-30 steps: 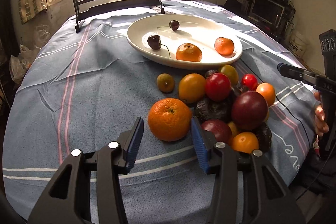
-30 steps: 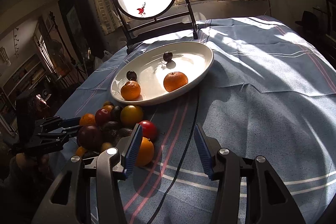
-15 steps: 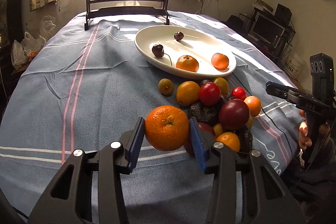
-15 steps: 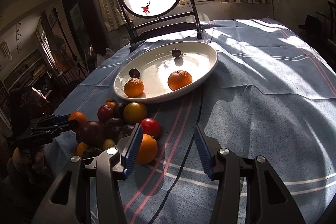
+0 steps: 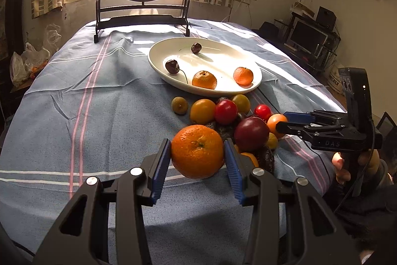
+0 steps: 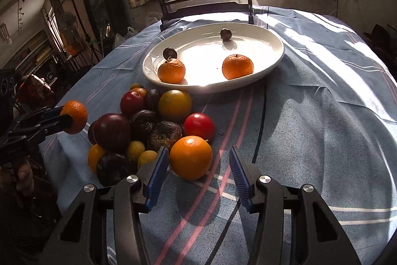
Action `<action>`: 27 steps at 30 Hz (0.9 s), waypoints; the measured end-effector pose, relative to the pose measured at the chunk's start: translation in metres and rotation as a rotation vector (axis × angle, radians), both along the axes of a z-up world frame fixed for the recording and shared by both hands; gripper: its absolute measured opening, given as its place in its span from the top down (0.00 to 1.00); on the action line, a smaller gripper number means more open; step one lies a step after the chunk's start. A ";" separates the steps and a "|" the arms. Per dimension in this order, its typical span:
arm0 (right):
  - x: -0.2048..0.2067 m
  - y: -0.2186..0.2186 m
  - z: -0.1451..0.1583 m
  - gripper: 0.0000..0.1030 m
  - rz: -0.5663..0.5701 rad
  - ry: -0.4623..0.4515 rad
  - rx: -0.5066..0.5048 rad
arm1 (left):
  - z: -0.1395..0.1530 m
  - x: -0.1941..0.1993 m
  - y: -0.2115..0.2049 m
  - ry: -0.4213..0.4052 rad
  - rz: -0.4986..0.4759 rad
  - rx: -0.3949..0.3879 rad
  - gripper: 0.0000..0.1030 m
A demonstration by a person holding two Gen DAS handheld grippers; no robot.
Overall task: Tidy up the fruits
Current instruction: 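Grasp an orange with the left tool while the right tool grasps another orange, then place both oranges on the plate, opening the left and right tools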
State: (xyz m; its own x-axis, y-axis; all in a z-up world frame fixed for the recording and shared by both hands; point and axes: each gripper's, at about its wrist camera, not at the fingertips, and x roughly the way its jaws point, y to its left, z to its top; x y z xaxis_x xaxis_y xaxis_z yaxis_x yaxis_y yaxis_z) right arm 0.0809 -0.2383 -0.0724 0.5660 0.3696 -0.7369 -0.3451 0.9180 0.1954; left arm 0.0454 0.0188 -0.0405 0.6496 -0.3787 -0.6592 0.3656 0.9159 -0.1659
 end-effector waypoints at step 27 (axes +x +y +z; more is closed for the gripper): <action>0.092 -0.035 0.068 0.63 -0.096 -0.153 0.102 | 0.035 0.119 -0.058 -0.019 -0.040 -0.009 0.58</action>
State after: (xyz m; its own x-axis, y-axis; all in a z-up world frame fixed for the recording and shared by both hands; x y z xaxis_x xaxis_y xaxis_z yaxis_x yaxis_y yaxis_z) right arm 0.1729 -0.2729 -0.0046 0.7045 0.3769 -0.6013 -0.2898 0.9262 0.2411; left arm 0.1642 -0.0389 -0.0054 0.6458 -0.4109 -0.6435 0.4054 0.8988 -0.1670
